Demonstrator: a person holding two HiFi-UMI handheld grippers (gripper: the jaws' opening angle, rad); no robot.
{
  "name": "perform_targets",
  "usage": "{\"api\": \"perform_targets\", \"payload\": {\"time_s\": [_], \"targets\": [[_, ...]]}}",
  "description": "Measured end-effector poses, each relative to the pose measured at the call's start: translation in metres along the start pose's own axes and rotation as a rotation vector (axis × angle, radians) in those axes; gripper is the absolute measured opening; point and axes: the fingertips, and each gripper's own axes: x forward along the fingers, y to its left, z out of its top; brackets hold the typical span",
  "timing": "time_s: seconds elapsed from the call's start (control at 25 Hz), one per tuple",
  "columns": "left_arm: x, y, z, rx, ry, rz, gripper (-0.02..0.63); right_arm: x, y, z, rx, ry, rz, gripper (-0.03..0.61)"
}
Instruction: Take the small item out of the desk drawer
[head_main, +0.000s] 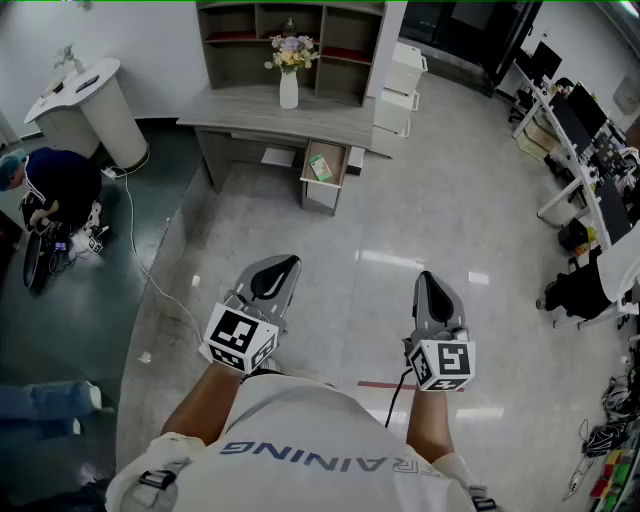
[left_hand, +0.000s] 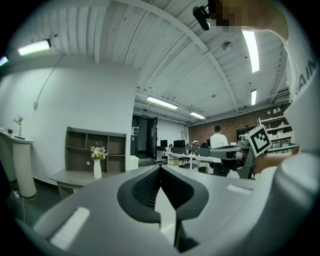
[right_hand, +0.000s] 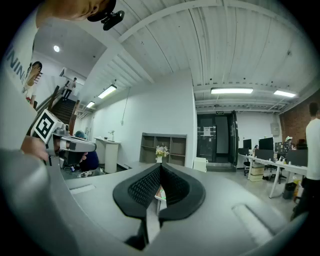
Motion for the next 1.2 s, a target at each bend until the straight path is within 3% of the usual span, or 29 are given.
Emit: {"api": "perform_targets", "payload": {"time_s": [0.64,0.96,1.2], "targets": [[-0.012,0.013,-0.009,-0.014,0.023,-0.019,0.0,0.003,0.018,-0.005,0.001,0.018,-0.012,0.013],[-0.036,0.077,-0.013,-0.023,0.009,-0.003,0.0,0.04,0.062,0.009,0.0,-0.037,-0.026,0.014],[-0.051,0.129,-0.032,-0.07,0.025,0.02,0.0,0.082,0.112,0.0,-0.016,0.006,0.021,0.014]]}}
